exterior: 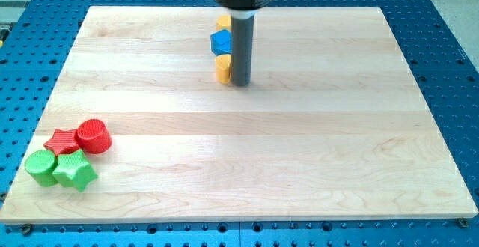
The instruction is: Push the blue blocks to the top right side of the board
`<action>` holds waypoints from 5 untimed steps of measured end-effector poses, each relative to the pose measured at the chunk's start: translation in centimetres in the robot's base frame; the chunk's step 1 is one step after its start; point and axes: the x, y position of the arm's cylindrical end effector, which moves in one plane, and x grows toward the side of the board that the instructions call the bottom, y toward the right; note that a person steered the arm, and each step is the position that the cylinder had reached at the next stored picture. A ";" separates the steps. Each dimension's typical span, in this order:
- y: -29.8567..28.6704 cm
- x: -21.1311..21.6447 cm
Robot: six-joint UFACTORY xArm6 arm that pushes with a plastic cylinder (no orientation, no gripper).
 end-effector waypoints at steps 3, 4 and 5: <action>7.5 -7.1; 4.8 -3.1; -3.7 -4.5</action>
